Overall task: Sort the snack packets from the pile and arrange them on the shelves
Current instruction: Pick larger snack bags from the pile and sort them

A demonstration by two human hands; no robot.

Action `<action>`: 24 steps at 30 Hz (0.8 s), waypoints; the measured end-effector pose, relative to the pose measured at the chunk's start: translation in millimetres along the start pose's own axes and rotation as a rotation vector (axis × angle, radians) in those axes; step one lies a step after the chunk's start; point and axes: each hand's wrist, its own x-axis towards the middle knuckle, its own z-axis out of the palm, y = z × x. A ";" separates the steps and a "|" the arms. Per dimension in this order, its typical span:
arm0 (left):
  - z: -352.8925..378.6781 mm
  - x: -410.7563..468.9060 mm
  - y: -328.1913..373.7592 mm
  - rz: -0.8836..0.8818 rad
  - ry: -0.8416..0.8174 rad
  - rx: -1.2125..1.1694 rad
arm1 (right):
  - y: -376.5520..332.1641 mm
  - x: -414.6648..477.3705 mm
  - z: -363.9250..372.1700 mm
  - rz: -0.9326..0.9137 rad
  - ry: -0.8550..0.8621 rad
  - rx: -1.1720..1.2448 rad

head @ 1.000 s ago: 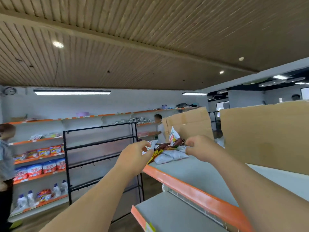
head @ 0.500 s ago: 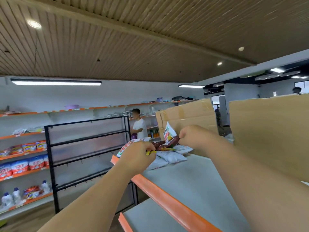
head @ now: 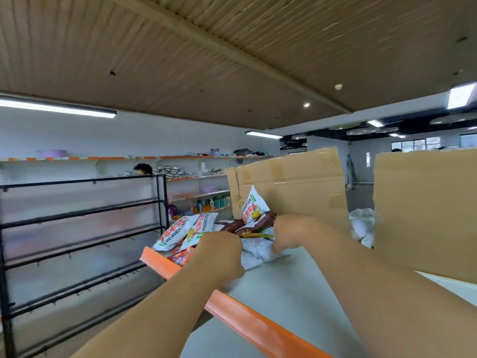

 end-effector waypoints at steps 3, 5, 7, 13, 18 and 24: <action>13.2 12.6 -8.3 0.107 -0.017 -0.027 | -18.6 15.1 7.7 0.066 -0.093 -0.061; 19.8 21.6 -14.1 0.182 -0.001 -0.043 | -28.2 21.7 8.1 0.115 -0.178 -0.086; 22.6 27.7 -19.4 0.274 0.002 -0.064 | -35.2 27.7 7.3 0.148 -0.224 -0.079; 23.7 41.2 -36.5 0.501 -0.040 -0.157 | -46.5 39.1 11.5 0.224 -0.292 -0.143; -2.8 37.2 -28.5 0.705 -0.133 -0.270 | -30.5 22.6 0.6 0.363 -0.399 -0.021; -61.1 52.5 -22.4 0.834 -0.110 -0.590 | 4.3 -35.5 -57.3 0.528 -0.345 0.184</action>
